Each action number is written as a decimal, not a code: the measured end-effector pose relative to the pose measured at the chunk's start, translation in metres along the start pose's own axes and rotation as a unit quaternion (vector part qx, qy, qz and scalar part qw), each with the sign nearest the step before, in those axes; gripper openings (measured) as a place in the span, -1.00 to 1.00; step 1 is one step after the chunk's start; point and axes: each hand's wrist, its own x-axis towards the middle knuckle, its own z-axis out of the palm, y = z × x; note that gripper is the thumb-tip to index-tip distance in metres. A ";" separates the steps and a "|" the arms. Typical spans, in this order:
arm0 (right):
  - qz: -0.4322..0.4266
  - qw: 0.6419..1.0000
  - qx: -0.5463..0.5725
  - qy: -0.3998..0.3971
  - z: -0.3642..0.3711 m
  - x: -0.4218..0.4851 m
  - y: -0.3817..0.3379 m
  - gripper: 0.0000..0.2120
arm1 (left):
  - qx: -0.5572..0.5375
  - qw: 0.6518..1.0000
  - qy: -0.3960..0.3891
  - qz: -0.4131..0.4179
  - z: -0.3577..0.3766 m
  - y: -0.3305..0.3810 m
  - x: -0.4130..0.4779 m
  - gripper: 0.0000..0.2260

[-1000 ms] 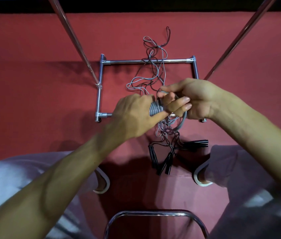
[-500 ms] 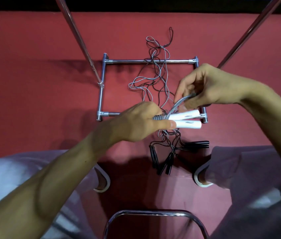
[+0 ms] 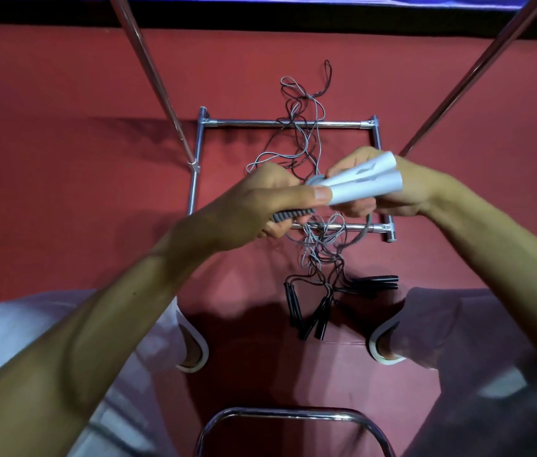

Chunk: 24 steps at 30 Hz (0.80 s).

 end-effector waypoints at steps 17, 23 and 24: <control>0.156 0.896 0.405 -0.093 0.044 0.029 0.058 -0.70 | 0.479 0.843 0.173 0.174 0.002 -0.022 -0.004 -0.64; 0.135 0.970 0.140 0.148 0.038 0.032 0.033 -0.58 | 0.443 0.842 0.230 0.204 0.002 -0.024 0.000 -0.69; 0.118 0.970 0.079 0.197 0.032 0.029 0.031 -0.57 | 0.438 0.843 0.236 0.207 0.002 -0.021 0.001 -0.69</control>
